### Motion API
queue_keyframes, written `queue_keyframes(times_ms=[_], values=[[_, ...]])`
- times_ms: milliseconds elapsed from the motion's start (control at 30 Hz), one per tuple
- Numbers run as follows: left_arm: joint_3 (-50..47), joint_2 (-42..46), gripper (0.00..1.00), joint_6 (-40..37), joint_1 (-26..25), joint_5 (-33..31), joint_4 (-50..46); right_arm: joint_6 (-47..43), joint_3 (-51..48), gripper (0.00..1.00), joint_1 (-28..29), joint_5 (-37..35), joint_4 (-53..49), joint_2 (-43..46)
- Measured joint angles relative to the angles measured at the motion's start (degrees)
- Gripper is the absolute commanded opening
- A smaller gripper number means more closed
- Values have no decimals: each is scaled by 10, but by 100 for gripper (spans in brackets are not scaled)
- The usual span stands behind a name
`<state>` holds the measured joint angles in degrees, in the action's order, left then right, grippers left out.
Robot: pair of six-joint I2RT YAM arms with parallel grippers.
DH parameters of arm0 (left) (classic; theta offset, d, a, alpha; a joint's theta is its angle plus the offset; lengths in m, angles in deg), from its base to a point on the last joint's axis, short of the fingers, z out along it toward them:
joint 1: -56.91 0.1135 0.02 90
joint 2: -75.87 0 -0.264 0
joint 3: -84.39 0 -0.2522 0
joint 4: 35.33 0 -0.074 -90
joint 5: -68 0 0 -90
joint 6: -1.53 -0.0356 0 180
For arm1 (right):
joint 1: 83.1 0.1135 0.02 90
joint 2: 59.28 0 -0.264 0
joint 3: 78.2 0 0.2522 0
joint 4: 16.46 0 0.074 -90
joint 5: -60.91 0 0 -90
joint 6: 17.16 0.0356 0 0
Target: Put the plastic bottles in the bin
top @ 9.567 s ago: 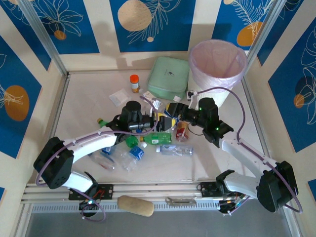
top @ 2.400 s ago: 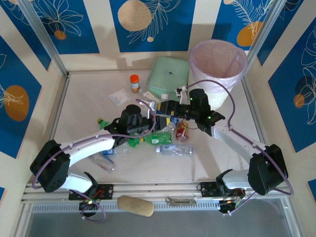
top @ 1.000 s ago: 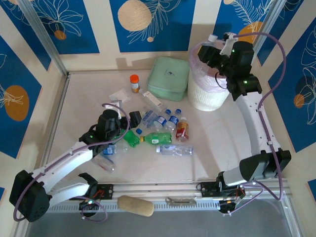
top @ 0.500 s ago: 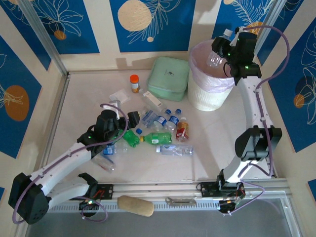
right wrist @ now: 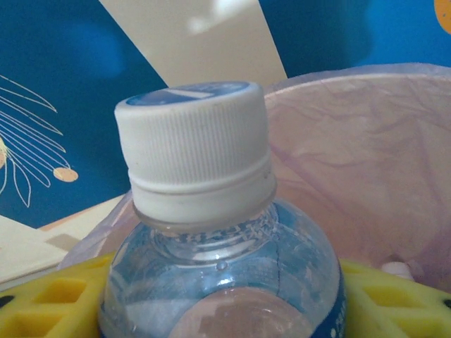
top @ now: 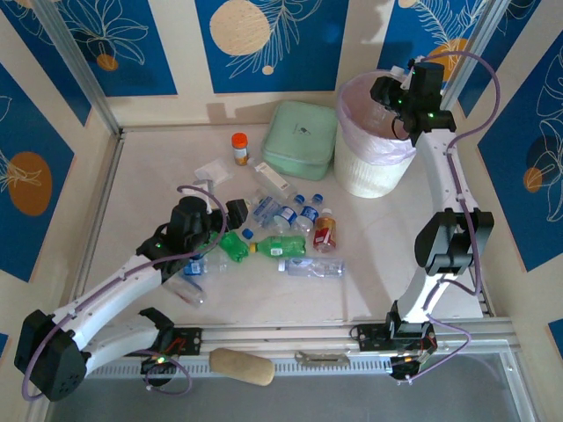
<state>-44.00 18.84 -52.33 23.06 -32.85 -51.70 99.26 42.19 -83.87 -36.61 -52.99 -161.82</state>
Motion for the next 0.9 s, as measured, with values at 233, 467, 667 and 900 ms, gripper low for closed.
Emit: queue_keyframes(times_ms=[233,467,667,900], values=[[0,0,100,0,1,0,0,1,20,96,0,0,-7,0],[0,-1,100,1,1,0,0,-8,20,96,9,0,-7,17],[-7,-9,100,30,17,1,12,-43,-50,97,61,0,0,119],[-50,-9,100,98,131,49,39,-95,-153,97,161,15,16,220]])
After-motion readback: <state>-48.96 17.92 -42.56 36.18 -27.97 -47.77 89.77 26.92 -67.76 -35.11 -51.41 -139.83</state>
